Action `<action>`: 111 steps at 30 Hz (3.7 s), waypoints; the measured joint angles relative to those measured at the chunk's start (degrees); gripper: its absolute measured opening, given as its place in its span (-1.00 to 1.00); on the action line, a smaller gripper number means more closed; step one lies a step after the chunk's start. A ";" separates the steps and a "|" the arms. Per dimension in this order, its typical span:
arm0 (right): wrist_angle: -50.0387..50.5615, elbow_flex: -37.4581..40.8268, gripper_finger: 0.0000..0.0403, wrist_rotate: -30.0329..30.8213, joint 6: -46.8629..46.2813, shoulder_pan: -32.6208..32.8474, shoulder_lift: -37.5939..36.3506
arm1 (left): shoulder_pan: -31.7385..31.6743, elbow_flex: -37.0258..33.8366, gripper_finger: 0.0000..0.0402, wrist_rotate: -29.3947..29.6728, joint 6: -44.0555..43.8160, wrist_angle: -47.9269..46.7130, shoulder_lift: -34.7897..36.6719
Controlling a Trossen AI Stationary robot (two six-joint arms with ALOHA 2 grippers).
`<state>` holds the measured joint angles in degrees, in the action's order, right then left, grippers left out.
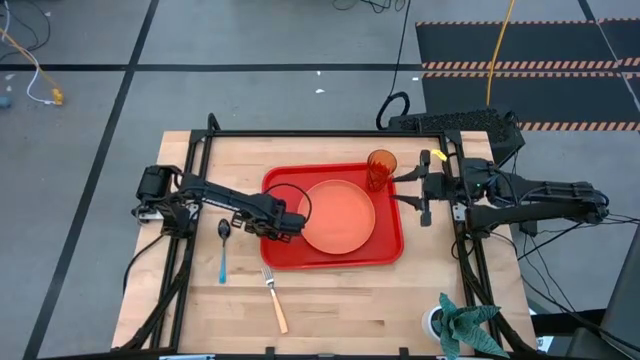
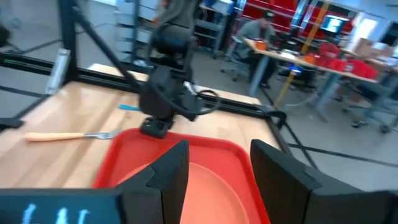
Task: Pick and place plate/cup/fork/spoon on tray
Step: Move the red tray to the center of the table
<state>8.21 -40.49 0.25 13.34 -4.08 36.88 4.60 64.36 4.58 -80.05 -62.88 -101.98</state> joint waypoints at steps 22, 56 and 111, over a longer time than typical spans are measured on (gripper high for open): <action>3.32 0.04 -0.18 1.23 -3.22 -0.02 0.02 | -2.73 -4.29 -0.24 5.94 8.70 9.19 -0.06; 3.34 0.04 -0.18 1.47 -2.16 -0.02 0.02 | -5.43 -4.14 -0.98 13.11 16.98 9.25 0.27; 4.08 0.04 -0.18 1.49 -2.03 0.00 0.02 | -2.72 4.89 -0.93 12.21 19.85 15.57 -0.06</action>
<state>12.29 -40.45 1.74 11.31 -4.08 36.91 1.89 69.25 16.79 -60.20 -47.31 -102.04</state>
